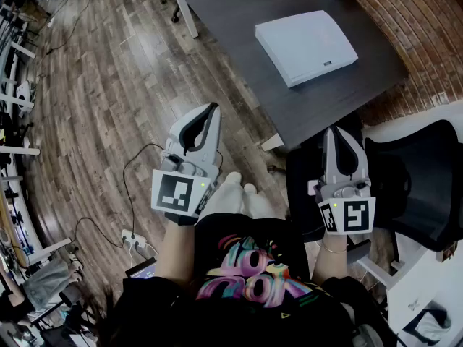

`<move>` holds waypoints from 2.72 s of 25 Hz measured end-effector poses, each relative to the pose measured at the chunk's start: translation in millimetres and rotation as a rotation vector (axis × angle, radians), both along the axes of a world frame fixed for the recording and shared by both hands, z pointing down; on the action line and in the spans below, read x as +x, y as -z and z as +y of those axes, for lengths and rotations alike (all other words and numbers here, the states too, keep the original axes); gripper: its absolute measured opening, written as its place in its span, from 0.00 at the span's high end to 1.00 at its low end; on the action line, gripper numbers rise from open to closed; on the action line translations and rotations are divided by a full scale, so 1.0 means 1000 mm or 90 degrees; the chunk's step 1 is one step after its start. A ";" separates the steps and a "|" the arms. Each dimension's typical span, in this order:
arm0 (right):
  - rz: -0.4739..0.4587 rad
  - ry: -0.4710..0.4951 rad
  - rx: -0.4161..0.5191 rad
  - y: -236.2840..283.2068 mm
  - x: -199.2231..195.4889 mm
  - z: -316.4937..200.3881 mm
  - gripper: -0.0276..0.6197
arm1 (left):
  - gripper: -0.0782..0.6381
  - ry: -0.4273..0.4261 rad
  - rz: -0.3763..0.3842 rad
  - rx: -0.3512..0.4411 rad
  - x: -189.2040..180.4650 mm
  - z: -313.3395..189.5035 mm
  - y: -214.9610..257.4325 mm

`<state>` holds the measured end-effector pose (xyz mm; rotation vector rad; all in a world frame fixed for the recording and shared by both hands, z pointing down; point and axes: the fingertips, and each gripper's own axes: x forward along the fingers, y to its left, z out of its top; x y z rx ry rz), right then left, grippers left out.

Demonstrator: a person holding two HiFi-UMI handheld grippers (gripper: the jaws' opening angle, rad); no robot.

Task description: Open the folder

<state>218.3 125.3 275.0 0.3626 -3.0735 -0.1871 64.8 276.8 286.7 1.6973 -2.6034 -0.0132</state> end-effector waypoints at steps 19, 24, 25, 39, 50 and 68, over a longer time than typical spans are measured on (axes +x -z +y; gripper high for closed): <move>-0.031 0.063 0.005 0.003 -0.068 0.000 0.95 | 0.89 0.034 -0.026 0.019 -0.053 -0.006 0.001; -0.027 0.028 0.010 -0.001 -0.115 -0.025 0.95 | 0.89 -0.003 -0.029 0.017 -0.111 -0.045 0.000; -0.027 0.018 0.011 0.000 -0.125 -0.032 0.95 | 0.89 -0.015 -0.026 0.016 -0.123 -0.055 0.000; -0.013 -0.162 -0.011 0.000 -0.230 -0.109 0.95 | 0.89 -0.172 -0.025 -0.015 -0.262 -0.153 -0.001; 0.015 -0.278 -0.038 -0.014 -0.199 -0.139 0.95 | 0.89 -0.299 -0.025 -0.030 -0.246 -0.219 -0.021; -0.009 -0.431 -0.062 -0.028 -0.113 -0.256 0.95 | 0.89 -0.489 -0.053 -0.041 -0.153 -0.398 -0.024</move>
